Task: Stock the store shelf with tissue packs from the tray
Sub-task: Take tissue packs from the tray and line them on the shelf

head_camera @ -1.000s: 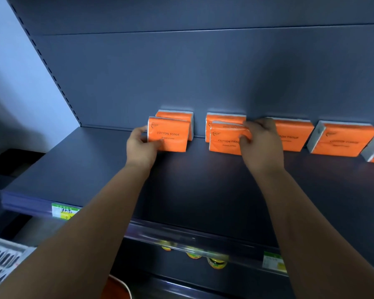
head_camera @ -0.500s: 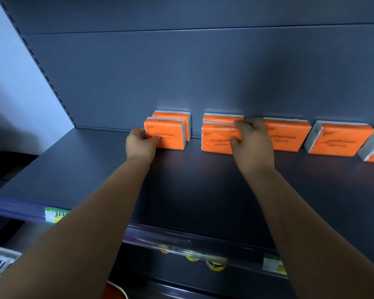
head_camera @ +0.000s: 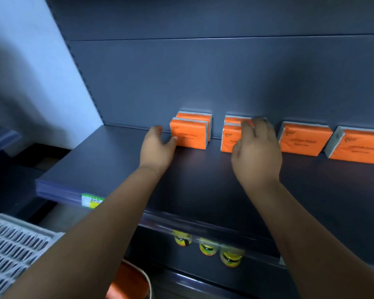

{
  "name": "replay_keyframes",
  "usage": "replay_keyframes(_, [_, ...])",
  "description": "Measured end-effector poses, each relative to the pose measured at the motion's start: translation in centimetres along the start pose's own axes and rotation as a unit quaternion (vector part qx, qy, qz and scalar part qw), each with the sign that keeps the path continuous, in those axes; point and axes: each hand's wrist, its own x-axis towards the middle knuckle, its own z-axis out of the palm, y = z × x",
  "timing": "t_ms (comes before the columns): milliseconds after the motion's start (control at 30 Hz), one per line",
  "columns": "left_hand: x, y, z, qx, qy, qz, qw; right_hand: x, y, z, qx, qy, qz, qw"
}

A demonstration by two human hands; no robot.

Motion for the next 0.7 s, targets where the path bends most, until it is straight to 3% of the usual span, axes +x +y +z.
replay_keyframes(100, [-4.0,-0.6,-4.3,0.166,0.020,0.083,0.983,-2.0,-5.5,-1.0,0.089,-0.042,-0.096,0.990])
replay_keyframes(233, [-10.6,-4.0,-10.9,0.355,0.059,0.130,0.924,-6.1,-13.8,-0.9,0.161,-0.141,-0.176,0.961])
replay_keyframes(400, [-18.5,-9.7,-19.6,0.467,0.045,0.040,0.882,-11.9,-22.4,-1.4,0.185,-0.243,-0.247,0.919])
replay_keyframes(700, [-26.7,-15.6,-26.1,0.469,-0.054,-0.108,0.875,-20.8,-28.5,-0.5,0.130,-0.380,-0.339,0.851])
